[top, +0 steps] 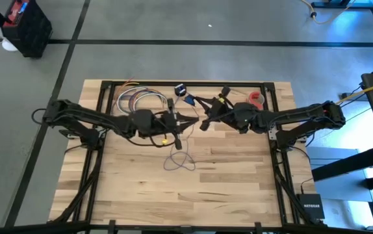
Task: Coil cords
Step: Coil the blue wire onto the black spool
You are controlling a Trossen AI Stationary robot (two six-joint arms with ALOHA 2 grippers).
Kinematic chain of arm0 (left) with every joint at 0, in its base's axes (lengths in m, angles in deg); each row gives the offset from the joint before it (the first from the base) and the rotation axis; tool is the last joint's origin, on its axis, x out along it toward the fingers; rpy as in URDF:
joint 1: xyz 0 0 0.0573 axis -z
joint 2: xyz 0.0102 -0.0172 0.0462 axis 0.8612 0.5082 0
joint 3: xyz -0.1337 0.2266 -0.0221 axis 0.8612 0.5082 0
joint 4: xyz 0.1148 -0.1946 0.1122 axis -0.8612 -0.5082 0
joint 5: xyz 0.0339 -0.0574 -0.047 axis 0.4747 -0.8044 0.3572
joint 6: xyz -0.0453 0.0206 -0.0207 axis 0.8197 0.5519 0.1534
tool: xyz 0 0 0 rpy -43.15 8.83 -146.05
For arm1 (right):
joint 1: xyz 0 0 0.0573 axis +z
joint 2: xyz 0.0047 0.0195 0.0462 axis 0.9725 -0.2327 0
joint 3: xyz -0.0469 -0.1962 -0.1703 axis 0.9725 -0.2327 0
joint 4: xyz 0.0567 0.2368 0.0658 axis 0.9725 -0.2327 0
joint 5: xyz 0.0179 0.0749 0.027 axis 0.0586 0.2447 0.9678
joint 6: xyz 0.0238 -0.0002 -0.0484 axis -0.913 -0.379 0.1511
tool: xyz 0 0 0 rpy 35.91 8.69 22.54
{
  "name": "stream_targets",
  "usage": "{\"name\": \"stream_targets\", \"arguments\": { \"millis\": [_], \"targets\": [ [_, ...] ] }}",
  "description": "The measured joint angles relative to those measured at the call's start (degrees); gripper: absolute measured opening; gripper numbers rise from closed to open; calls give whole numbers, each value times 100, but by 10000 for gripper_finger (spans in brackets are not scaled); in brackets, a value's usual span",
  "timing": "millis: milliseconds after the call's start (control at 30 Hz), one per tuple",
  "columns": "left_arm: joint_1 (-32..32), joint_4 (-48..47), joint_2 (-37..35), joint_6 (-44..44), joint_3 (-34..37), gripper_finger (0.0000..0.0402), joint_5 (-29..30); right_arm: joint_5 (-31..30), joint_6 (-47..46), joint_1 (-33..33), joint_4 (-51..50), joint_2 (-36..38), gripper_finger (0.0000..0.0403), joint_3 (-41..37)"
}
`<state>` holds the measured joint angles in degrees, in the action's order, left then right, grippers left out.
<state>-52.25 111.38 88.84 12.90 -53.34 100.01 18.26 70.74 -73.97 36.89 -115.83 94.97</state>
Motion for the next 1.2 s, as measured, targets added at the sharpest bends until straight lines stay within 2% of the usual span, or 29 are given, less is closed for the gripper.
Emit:
{"name": "stream_targets", "arguments": {
  "millis": [167,400,867,1200],
  "targets": [
    [-7,-47,274,-33,-2,5,24,457,-413,4,414,60,5,-3],
    [-42,-114,345,-147,-31,5,72,1051,-914,11,489,448,5,-14],
    [-260,-675,344,-123,-15,5,145,1137,-1090,482,372,1055,5,12],
    [-271,-1034,355,-122,-2,5,204,1143,-1080,544,-530,1098,5,763]
  ]
}}
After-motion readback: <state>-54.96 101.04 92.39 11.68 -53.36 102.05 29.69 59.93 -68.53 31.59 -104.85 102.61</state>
